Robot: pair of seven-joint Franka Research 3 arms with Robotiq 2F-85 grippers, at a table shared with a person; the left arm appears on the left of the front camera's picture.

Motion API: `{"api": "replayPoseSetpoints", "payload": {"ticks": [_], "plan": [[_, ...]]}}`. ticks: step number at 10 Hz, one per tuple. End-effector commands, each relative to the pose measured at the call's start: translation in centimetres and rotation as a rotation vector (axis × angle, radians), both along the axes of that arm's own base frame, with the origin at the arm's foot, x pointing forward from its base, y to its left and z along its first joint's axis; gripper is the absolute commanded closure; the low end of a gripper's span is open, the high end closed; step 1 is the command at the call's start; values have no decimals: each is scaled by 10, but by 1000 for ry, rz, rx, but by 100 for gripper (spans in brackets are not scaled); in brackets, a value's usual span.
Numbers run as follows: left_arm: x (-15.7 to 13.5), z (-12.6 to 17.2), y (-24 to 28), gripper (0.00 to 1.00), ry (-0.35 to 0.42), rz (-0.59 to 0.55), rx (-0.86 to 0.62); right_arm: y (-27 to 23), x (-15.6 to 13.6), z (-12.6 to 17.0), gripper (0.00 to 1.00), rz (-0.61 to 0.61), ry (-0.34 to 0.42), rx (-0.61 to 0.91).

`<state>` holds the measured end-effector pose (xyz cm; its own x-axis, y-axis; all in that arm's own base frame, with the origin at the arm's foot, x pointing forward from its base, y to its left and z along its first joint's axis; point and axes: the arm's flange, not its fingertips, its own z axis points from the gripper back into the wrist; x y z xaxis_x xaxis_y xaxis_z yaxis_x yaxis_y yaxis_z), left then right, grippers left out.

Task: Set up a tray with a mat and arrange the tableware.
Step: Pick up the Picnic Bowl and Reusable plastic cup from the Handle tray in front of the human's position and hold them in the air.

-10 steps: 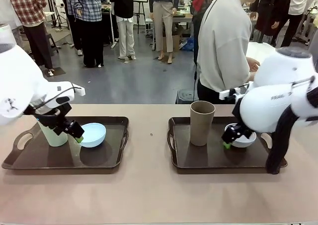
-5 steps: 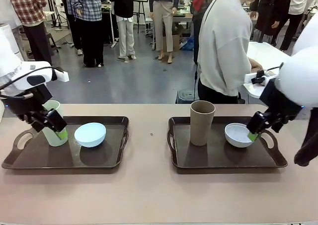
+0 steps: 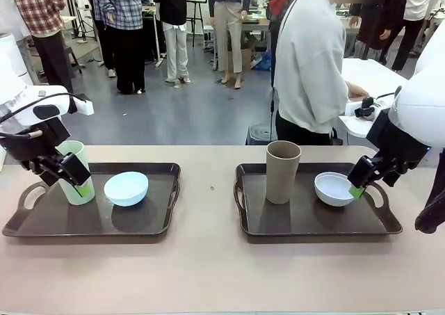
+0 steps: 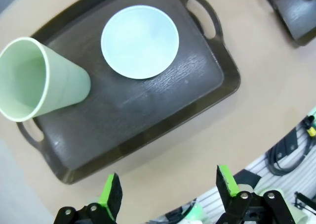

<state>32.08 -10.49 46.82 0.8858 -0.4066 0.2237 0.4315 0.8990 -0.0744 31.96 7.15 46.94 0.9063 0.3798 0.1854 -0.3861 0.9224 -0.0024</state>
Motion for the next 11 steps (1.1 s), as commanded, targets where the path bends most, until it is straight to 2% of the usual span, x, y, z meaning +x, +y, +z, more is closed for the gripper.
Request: {"api": "replayPoseSetpoints", "payload": {"ticks": [1,2,4,7,9,11], "plan": [[7,14,15,0,41,-2,-130,-28,24,17,0,-39,83,158],[6,24,31,0,52,5,-215,-54,28,25,0,-97,123,251],[19,22,77,0,130,-5,-407,-111,32,25,0,-130,199,430],[23,7,147,0,157,125,-638,-188,25,18,0,-220,275,724],[27,-11,194,0,190,220,-745,-224,11,8,0,-259,275,838],[19,-20,233,0,159,307,-834,-256,-9,1,0,-307,236,911]]}}
